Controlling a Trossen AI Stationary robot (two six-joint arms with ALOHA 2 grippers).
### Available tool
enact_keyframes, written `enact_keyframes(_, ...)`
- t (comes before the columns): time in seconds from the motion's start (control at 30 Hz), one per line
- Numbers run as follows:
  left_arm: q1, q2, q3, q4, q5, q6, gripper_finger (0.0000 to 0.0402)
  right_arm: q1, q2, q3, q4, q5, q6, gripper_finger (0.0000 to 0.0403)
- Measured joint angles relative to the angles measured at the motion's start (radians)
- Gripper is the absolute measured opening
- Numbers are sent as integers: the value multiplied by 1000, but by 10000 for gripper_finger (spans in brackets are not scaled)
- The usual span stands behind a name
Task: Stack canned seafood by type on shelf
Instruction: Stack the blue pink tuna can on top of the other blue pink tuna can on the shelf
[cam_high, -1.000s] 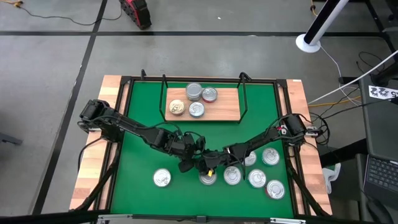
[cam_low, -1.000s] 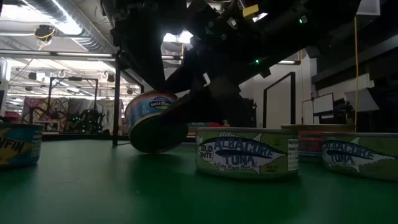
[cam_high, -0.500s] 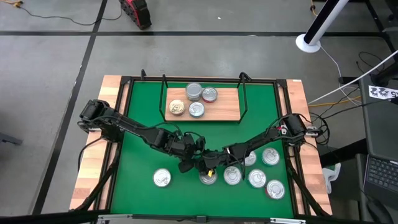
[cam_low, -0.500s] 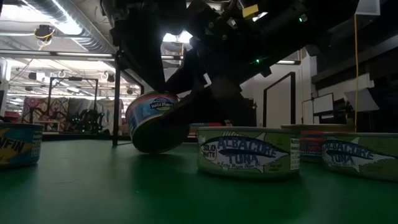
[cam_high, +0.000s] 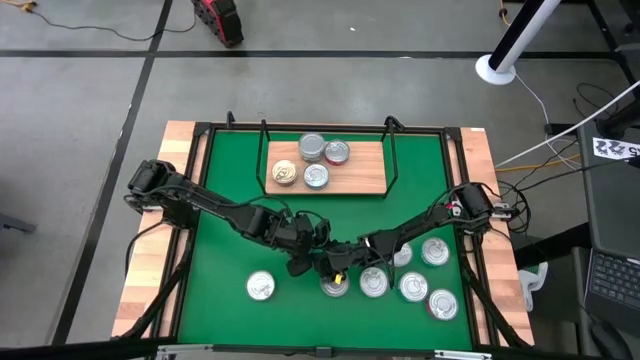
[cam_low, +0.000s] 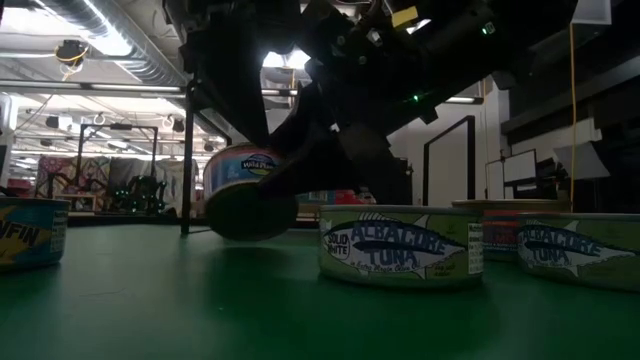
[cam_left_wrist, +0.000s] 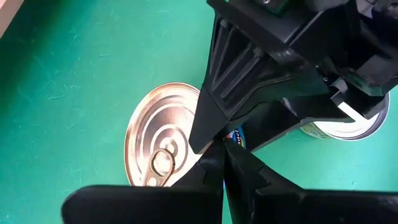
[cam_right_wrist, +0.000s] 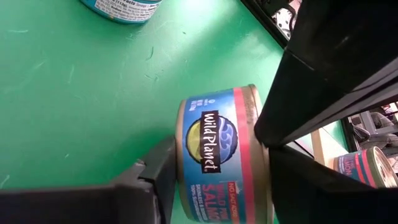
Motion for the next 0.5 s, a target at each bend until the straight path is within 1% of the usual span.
enact_keyframes(0.1, 0, -5, 0, 0, 2, 0, 0, 0, 0, -1, 4, 1, -3, 185)
enact_keyframes(0.23, 6, -21, 0, -8, 13, 0, 0, 0, 0, -1, 7, 2, -3, 194)
enact_keyframes(0.5, 12, -116, 0, -17, 9, 72, 0, 0, 0, 10, 3, 3, -3, 187)
